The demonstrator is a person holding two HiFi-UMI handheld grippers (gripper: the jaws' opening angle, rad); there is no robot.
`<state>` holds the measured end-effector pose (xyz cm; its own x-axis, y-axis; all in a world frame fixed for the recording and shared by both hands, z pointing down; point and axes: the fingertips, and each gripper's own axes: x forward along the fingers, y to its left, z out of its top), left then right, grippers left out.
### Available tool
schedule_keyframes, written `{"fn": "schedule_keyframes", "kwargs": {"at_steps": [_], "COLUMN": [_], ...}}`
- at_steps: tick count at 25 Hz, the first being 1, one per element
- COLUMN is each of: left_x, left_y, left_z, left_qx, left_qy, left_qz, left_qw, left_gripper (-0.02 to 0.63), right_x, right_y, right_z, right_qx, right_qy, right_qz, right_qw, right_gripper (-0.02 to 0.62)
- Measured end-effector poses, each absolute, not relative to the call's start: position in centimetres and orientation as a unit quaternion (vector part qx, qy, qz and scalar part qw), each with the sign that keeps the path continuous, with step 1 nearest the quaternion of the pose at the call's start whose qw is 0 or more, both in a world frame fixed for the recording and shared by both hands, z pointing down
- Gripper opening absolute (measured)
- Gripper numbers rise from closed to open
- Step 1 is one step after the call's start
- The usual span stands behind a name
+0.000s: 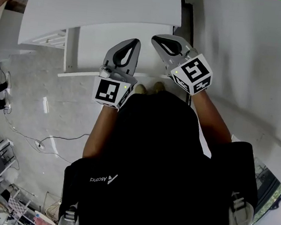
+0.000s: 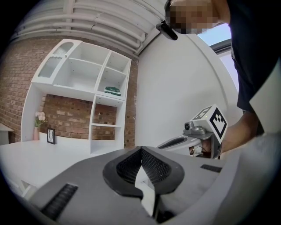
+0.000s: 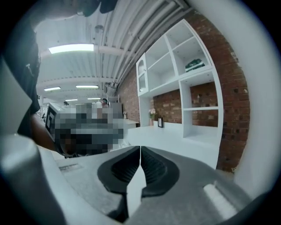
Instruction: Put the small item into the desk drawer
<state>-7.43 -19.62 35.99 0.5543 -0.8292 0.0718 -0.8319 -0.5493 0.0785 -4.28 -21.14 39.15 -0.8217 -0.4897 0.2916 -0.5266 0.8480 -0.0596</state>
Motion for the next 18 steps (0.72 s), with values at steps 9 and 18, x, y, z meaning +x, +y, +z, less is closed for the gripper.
{"fn": "schedule_keyframes", "kwargs": {"at_steps": [9,18], "left_x": [-5.7,-4.4], "left_y": [-17.9,-16.2], "left_z": [33.9,32.8], "left_qx": [0.889,0.888], "left_qy": [-0.458,-0.46], "left_qz": [0.0,-0.004], "left_qw": [0.029,0.027], "left_gripper": [-0.002,-0.002], "right_x": [-3.1,-2.4], "right_y": [-18.3,-15.4], "right_z": [34.0,31.6], "right_qx": [0.257,0.244], "right_qy": [-0.966,-0.969], "right_qz": [0.018,-0.001], "right_qw": [0.036,-0.024], "right_gripper": [0.003,0.002]}}
